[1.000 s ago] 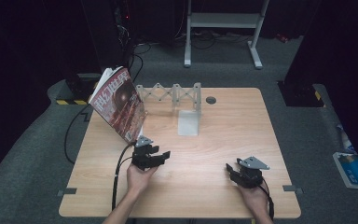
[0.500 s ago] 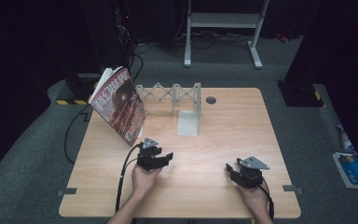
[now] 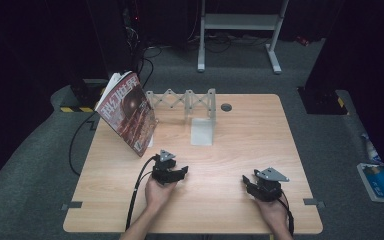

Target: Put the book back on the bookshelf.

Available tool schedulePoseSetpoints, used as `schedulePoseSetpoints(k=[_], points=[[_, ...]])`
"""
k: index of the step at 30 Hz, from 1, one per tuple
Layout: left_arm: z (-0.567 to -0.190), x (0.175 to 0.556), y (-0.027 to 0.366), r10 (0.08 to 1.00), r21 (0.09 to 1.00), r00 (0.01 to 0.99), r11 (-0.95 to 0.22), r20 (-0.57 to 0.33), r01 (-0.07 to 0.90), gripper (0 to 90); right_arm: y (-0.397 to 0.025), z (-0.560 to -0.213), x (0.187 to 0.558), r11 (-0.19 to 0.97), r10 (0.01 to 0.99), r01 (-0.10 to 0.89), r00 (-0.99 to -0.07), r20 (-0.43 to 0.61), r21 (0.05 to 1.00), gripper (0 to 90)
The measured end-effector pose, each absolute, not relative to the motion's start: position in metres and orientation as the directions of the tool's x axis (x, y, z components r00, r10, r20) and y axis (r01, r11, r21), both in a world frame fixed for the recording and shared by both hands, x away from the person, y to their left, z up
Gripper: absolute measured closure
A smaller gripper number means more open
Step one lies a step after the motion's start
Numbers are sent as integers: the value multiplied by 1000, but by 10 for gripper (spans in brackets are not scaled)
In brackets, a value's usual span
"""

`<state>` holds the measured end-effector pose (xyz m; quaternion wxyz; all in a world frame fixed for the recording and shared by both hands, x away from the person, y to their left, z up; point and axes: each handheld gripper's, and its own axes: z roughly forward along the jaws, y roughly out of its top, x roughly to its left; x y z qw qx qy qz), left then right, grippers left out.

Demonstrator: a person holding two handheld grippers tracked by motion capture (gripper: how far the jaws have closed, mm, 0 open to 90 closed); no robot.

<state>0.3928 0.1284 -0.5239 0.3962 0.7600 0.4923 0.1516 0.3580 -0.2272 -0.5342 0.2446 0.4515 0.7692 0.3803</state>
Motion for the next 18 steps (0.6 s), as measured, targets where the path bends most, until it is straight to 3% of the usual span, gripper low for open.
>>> schedulePoseSetpoints(k=[4, 8, 18], points=[[-527, 389, 125, 869, 771, 482, -234, -107, 593, 399, -227, -534, 358, 306, 879, 506, -475, -35, 806, 461], [-535, 375, 116, 873, 809, 488, -298, 16, 506, 385, -227, -534, 358, 303, 881, 508, -473, -33, 806, 456], [-536, 374, 115, 867, 814, 498, -292, 5, 501, 365, -227, -534, 358, 303, 881, 510, -472, -33, 805, 450]])
